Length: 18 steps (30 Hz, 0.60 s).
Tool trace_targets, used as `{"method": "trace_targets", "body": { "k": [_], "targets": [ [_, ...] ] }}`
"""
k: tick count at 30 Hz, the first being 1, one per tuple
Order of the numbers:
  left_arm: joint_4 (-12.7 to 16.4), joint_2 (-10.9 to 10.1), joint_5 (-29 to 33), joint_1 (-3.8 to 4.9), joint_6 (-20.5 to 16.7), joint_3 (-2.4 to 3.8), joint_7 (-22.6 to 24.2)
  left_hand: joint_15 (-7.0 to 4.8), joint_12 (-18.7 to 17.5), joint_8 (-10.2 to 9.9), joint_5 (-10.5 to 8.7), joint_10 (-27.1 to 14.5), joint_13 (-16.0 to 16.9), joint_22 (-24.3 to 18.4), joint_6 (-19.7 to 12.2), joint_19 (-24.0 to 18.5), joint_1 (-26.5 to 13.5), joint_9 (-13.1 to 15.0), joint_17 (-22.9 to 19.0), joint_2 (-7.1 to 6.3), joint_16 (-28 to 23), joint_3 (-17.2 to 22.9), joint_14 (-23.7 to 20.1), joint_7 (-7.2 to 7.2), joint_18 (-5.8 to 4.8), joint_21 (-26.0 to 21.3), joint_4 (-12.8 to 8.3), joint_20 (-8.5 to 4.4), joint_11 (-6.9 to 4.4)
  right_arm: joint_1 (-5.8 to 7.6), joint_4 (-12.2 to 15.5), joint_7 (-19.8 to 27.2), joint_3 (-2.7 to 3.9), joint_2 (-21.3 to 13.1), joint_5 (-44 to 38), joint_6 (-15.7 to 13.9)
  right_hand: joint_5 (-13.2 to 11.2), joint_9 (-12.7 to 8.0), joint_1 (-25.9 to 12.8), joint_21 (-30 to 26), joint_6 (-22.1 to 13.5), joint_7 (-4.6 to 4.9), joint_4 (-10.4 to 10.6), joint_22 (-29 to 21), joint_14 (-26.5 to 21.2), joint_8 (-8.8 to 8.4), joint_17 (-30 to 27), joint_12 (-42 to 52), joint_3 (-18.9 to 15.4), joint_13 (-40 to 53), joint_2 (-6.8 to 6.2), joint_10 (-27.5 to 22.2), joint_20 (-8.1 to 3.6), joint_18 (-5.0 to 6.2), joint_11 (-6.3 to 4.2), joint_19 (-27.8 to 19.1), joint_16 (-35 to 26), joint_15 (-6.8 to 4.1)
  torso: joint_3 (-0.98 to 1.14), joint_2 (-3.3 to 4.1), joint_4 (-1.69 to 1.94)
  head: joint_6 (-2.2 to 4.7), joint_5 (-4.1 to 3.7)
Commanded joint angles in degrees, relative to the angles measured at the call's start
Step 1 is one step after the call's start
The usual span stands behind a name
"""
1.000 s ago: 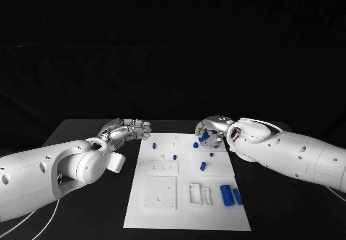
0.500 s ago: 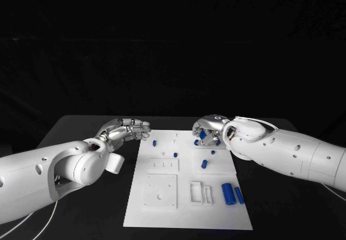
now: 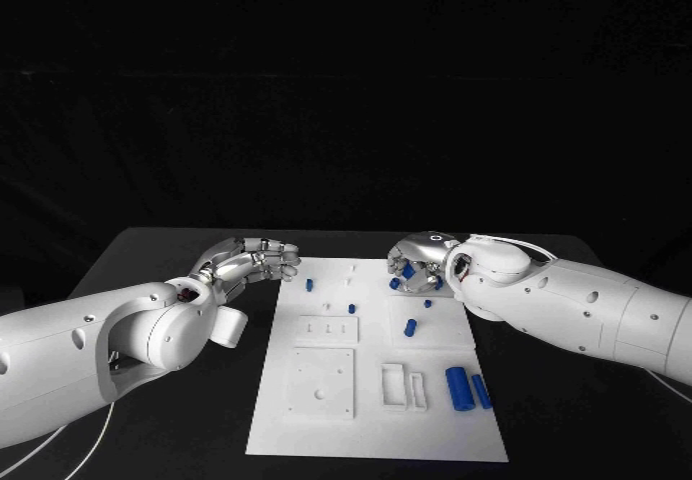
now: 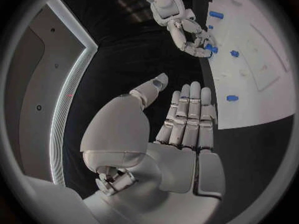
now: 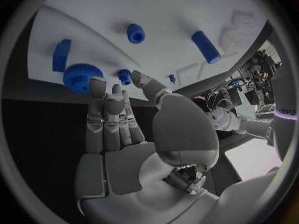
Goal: Assemble the parts on the task board
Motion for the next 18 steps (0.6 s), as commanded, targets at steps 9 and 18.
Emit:
{"method": "trace_targets", "body": {
  "k": [9,18],
  "targets": [
    [0.0,0.1,0.2,0.16,0.9,0.06,0.5,0.17,-0.3,-0.4,0.37,0.2,-0.1,0.9,0.3,0.1,-0.6,0.0,-0.1,0.08,-0.3,0.0,0.2,0.07,-0.18,0.0,-0.4,0.08,0.34,-0.03,-0.3,-0.4,0.00,0.5,-1.8,1.4,-0.6,0.1,-0.9,0.3,0.6,0.05,0.1,0.9,-0.3,-0.30,-0.4,0.0,0.9,0.1,0.01,0.6,0.10,2.65,-0.11,0.4,0.7,-0.16,-0.02,0.79,-0.09,0.12,0.02],
    [-0.2,0.1,0.2,0.16,1.1,0.05,0.4,0.18,-0.3,-0.4,0.36,0.2,-0.1,0.9,0.3,0.1,-0.7,0.0,-0.1,0.11,-0.3,0.0,0.1,0.07,-0.18,0.0,-0.4,0.09,0.36,-0.04,-0.3,-0.4,0.00,0.6,-1.8,1.4,-2.4,0.4,-1.9,0.5,1.5,-0.28,0.1,0.9,-0.4,-0.09,-1.2,0.5,1.9,0.5,0.32,2.3,0.05,2.65,-0.66,0.6,1.2,-0.69,-0.10,0.95,-0.15,-0.12,0.04]
  ]
}}
